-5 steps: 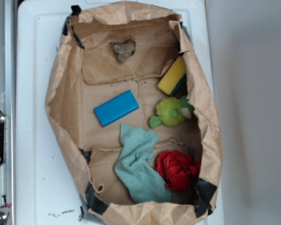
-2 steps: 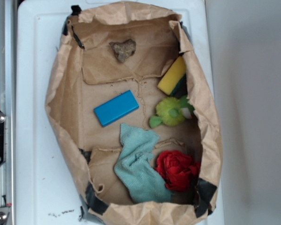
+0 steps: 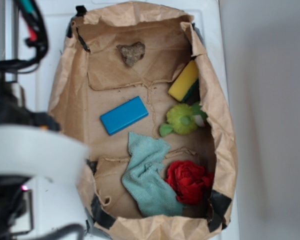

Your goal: Grab the blue cloth.

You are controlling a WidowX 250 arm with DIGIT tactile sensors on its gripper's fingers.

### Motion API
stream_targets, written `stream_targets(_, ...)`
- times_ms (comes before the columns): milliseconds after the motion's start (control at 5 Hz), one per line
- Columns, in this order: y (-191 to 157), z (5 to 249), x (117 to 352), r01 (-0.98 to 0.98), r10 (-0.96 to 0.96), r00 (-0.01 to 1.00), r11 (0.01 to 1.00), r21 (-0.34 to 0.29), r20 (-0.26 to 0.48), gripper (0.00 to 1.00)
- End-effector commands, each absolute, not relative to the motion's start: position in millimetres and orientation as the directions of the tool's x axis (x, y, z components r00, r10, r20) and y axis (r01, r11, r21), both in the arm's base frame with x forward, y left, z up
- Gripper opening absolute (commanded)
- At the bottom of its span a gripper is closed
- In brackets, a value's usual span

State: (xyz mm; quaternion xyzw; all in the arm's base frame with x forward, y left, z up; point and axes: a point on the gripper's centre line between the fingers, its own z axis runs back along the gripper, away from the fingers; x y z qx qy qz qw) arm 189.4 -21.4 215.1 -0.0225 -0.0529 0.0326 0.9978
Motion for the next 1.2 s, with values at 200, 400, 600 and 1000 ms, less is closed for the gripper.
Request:
stream_targets(200,-2.8,196.3,261.7,-0.057,0.068,0.982,0.996,-0.066,0.176,1.00)
stream_targets(400,8.7,178.7,273.7,-0.038,0.048,0.982,0.998,-0.060,0.184,1.00)
stream_targets(600,22.0,159.9,285.1,-0.051,0.060,0.981,0.997,-0.054,0.183,1.00)
stream_targets(1000,-1.8,117.9,280.3,0.104,-0.096,0.982,0.994,-0.043,0.163,1.00)
